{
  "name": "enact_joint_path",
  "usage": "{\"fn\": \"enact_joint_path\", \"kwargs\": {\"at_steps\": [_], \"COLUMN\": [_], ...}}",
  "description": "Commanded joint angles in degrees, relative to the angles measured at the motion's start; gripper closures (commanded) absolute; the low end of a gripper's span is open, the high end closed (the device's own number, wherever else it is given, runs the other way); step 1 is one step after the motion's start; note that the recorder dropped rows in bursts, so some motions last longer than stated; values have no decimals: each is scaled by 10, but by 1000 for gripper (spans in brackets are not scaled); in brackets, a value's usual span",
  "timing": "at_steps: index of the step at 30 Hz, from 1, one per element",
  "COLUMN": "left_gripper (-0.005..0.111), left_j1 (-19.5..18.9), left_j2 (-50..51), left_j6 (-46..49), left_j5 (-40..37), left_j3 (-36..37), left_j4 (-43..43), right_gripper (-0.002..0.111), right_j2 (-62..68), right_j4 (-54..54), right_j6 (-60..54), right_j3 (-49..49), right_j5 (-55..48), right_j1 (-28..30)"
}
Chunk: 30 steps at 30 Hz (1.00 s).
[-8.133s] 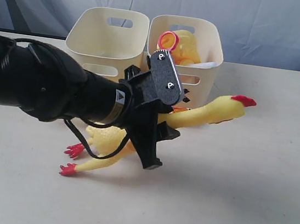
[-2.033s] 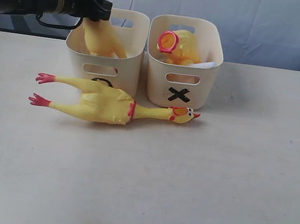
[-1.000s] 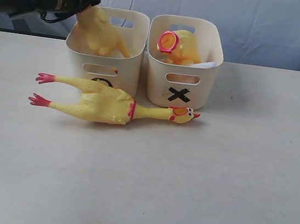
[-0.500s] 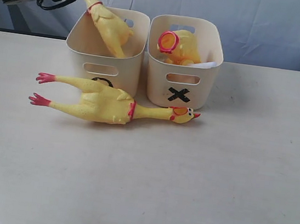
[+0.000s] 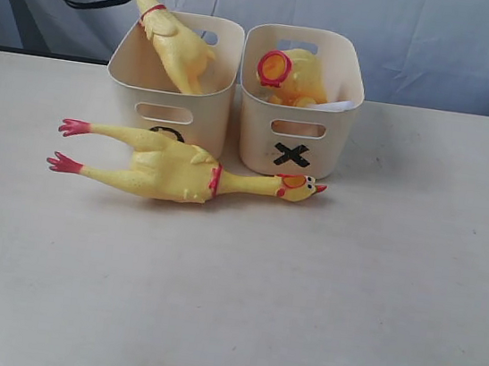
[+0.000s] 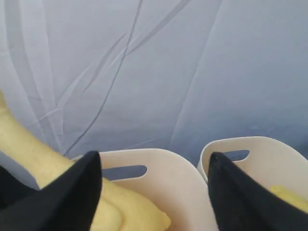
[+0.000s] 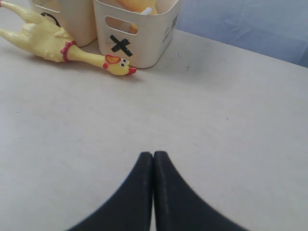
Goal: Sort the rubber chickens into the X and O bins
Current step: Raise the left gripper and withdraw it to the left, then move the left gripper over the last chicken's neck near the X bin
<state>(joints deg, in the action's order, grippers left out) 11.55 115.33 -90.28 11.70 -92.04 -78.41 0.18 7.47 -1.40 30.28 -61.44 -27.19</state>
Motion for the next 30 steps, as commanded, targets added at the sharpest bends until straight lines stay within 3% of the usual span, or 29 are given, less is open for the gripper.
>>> {"fn": "enact_joint_path", "kwargs": {"at_steps": [1, 3, 7, 19, 30], "left_gripper": [66, 78, 106, 107, 107], "left_j1": [6, 2, -27, -142, -213], "left_j2": [-38, -50, -70, -113, -195], "left_j6": [-56, -107, -117, -157, -115], "left_j5": [37, 68, 172, 372, 416], "left_j3": [11, 14, 28, 129, 230], "left_j4": [-144, -215, -215, -215, -215], "right_gripper": [108, 108, 108, 108, 108], "right_j2": [-2, -2, -2, -2, -2], "right_j4": [0, 0, 0, 0, 0], "right_j6": [0, 0, 0, 0, 0], "right_j3": [-2, -2, -2, -2, -2], "right_j5": [2, 2, 2, 2, 2], "right_j1": [-3, -3, -3, -3, -3]}}
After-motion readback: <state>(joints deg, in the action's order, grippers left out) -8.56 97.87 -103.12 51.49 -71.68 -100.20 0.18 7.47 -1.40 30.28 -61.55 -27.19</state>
